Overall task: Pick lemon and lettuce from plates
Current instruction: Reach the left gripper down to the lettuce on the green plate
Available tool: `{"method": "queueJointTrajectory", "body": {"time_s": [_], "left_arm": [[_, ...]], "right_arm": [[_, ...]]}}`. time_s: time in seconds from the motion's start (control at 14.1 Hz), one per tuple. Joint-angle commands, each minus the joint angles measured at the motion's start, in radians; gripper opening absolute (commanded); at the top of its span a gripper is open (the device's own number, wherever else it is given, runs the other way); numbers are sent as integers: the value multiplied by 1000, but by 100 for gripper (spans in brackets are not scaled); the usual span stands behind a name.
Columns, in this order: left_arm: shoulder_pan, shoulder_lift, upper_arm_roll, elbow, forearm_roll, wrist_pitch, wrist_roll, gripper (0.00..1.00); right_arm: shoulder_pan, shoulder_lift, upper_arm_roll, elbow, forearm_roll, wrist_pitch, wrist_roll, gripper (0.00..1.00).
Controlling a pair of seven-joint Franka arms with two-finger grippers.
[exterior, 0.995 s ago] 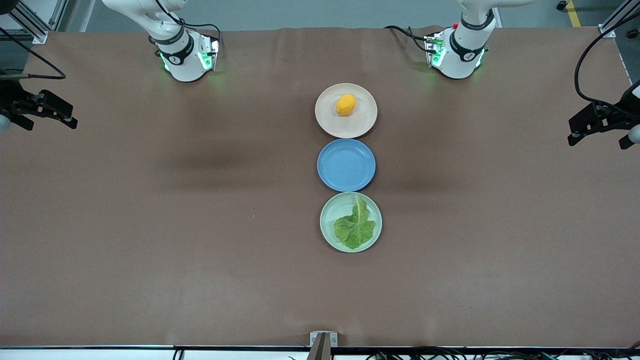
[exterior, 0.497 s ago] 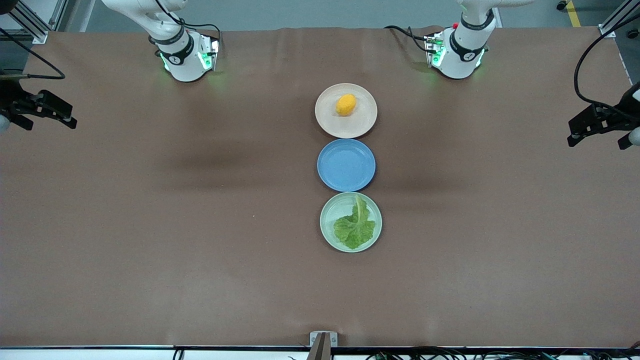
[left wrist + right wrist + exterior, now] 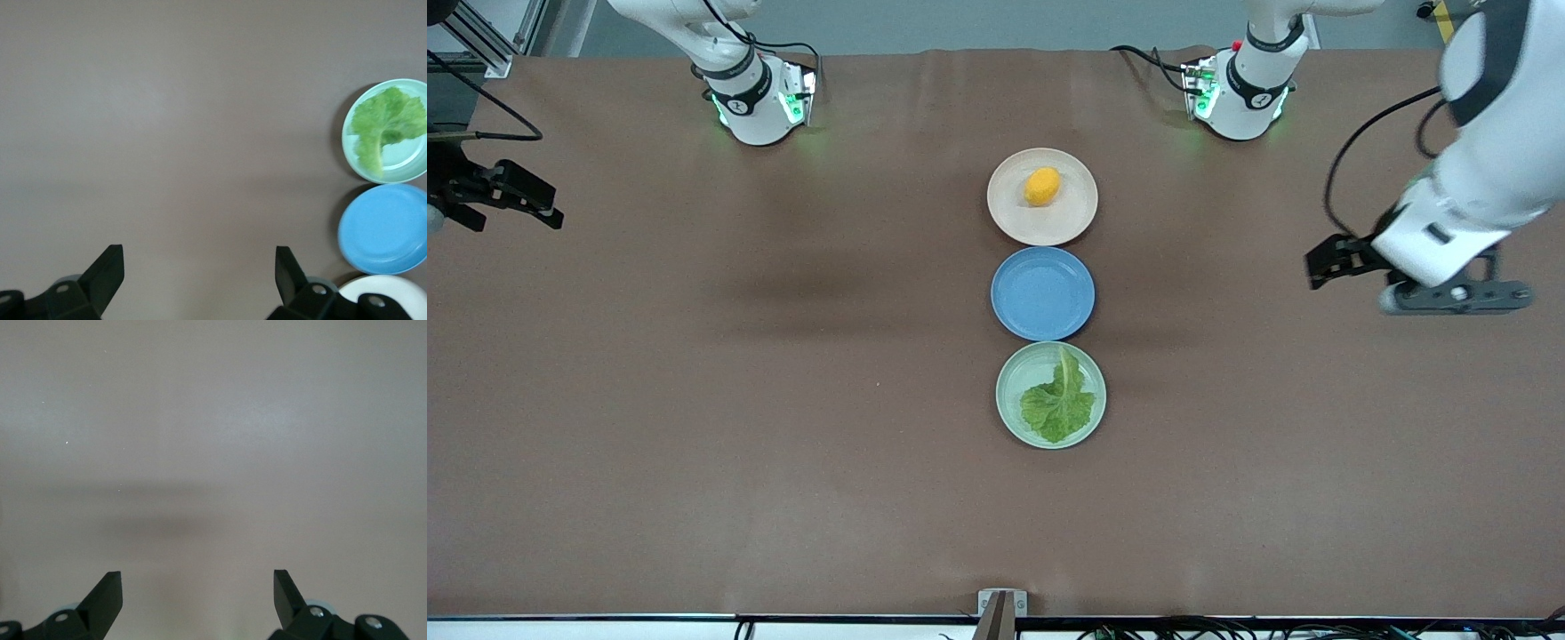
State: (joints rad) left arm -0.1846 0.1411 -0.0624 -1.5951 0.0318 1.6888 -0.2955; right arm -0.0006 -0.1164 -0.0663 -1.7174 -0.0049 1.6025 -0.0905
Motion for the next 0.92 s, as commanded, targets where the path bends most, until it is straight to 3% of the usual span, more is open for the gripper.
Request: {"method": "queueJointTrajectory", "body": {"time_s": [0.0, 0.28, 0.5, 0.85], "left_arm": [[-88, 145, 6, 85, -16, 5, -201, 100], [-200, 328, 6, 210, -24, 37, -509, 100], [-262, 399, 4, 211, -26, 200, -912, 100], [-323, 515, 3, 208, -84, 450, -1293, 100]], "right_arm": [[-1, 3, -1, 9, 11, -7, -6, 100], [-3, 1, -1, 9, 11, -7, -6, 100], [-3, 1, -1, 9, 11, -9, 5, 100], [-3, 3, -1, 12, 13, -22, 3, 100]]}}
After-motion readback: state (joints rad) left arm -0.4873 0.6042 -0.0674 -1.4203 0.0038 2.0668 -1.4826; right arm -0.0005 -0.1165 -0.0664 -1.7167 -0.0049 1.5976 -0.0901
